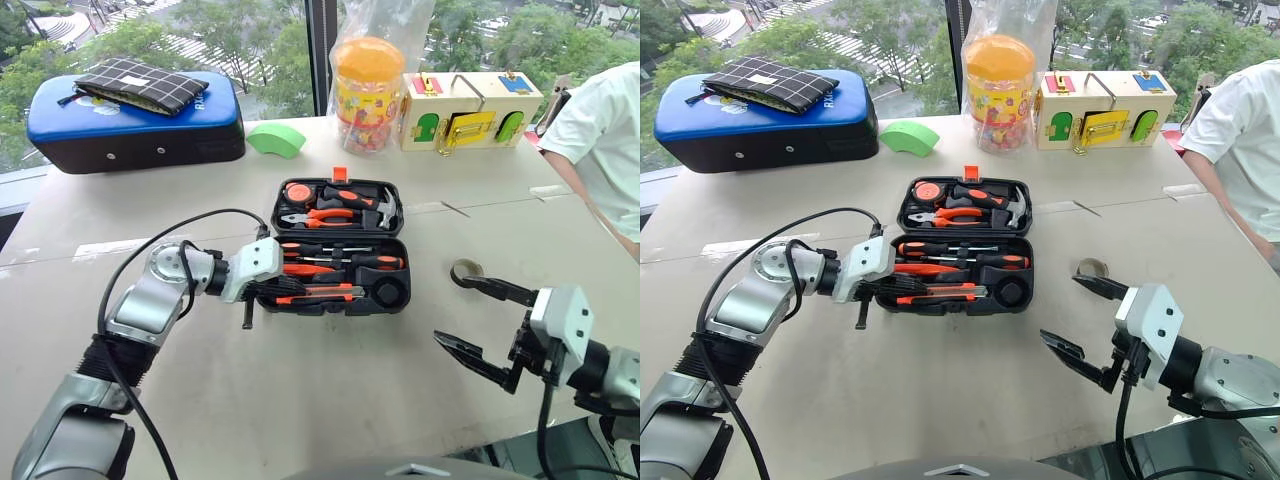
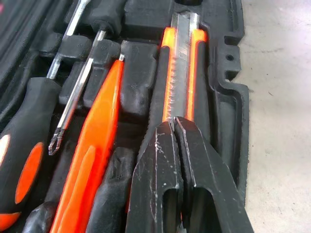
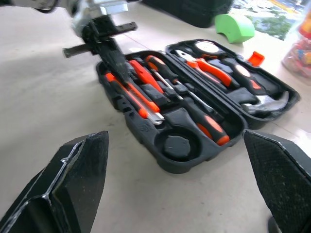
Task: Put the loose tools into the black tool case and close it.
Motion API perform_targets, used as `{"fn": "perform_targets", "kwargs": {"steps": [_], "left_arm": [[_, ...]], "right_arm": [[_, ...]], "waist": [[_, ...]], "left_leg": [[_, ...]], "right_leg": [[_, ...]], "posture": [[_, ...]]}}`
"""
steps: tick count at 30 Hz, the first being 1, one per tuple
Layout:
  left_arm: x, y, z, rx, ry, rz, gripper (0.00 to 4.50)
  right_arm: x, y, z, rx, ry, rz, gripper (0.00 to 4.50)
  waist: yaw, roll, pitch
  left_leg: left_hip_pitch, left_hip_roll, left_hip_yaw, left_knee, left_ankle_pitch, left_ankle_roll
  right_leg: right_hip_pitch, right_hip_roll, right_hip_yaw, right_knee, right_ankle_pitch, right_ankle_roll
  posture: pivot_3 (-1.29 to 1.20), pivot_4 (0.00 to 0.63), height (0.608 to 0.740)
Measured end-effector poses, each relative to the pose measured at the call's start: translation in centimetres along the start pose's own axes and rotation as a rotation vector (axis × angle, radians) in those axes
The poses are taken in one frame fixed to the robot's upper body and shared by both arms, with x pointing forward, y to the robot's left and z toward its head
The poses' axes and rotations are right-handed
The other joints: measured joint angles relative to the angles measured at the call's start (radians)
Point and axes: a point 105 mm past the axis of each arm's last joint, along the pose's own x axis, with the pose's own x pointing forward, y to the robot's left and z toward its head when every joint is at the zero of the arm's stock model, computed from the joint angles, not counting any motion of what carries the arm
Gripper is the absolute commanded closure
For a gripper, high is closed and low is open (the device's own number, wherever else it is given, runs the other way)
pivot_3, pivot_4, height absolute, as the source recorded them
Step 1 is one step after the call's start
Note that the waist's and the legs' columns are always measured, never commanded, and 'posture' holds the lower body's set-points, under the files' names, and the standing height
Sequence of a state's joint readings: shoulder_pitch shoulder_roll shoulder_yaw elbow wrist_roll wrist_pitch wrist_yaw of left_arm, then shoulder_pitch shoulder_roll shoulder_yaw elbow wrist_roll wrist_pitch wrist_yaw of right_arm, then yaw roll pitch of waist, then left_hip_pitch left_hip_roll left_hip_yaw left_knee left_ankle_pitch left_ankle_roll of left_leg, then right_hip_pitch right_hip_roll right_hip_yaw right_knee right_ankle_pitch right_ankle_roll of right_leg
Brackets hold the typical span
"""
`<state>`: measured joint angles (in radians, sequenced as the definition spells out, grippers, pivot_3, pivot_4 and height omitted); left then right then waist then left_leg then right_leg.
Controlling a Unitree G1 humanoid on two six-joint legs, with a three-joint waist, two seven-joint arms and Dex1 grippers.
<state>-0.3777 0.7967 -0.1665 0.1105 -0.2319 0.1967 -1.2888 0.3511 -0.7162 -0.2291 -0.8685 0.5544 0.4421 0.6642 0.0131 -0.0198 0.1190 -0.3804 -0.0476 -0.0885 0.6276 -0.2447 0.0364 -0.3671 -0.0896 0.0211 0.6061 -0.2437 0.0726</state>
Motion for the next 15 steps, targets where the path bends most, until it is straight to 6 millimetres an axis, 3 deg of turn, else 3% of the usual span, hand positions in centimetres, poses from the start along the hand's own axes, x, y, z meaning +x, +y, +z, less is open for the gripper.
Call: {"fn": "perform_targets", "kwargs": {"steps": [2, 4, 7, 9, 15], "left_arm": [[0.1, -0.6, 1.1, -0.120, -0.133, -0.022, 4.47], [-0.8, -1.5, 3.7, -0.182, -0.258, -0.079, 3.63], [-3.1, -2.7, 7.8, -0.152, -0.345, -0.129, 2.25], [-3.8, -4.7, 10.0, -0.117, -0.367, -0.192, 1.40], [-3.2, -9.1, 10.0, -0.122, -0.370, -0.264, 1.40]], "right_arm": [[0.2, -1.5, -1.2, 0.002, 0.065, -0.084, 0.00], [0.2, -2.8, -2.6, 0.019, 0.146, -0.143, 0.00], [0.1, -4.8, -4.8, -0.015, 0.302, -0.216, 0.00], [0.8, -6.4, -6.5, -0.002, 0.404, -0.234, 0.00], [2.9, -8.6, -7.9, 0.103, 0.481, -0.203, 0.00]], "waist": [[0.001, -0.002, 0.002], [0.003, -0.008, 0.005], [0.002, -0.007, 0.005], [0.000, -0.006, 0.005], [0.000, -0.005, 0.005]], "left_leg": [[-0.004, 0.000, 0.000, 0.002, 0.000, 0.000], [-0.009, 0.000, -0.003, 0.004, 0.000, 0.000], [-0.013, -0.002, -0.002, 0.005, 0.000, 0.000], [-0.012, -0.002, -0.001, 0.005, 0.000, 0.000], [-0.011, -0.002, 0.000, 0.004, 0.000, 0.000]], "right_leg": [[-0.003, 0.000, 0.000, 0.000, 0.000, 0.000], [-0.006, 0.001, -0.003, 0.000, 0.000, 0.000], [-0.010, 0.000, -0.003, 0.001, 0.001, 0.000], [-0.009, 0.000, -0.002, 0.000, 0.001, 0.000], [-0.009, 0.002, -0.001, 0.000, 0.001, -0.001]], "posture": [[0.00, 0.150, 0.740], [0.00, 0.150, 0.740], [0.00, 0.150, 0.740], [0.00, 0.150, 0.740], [0.00, 0.150, 0.740]]}}
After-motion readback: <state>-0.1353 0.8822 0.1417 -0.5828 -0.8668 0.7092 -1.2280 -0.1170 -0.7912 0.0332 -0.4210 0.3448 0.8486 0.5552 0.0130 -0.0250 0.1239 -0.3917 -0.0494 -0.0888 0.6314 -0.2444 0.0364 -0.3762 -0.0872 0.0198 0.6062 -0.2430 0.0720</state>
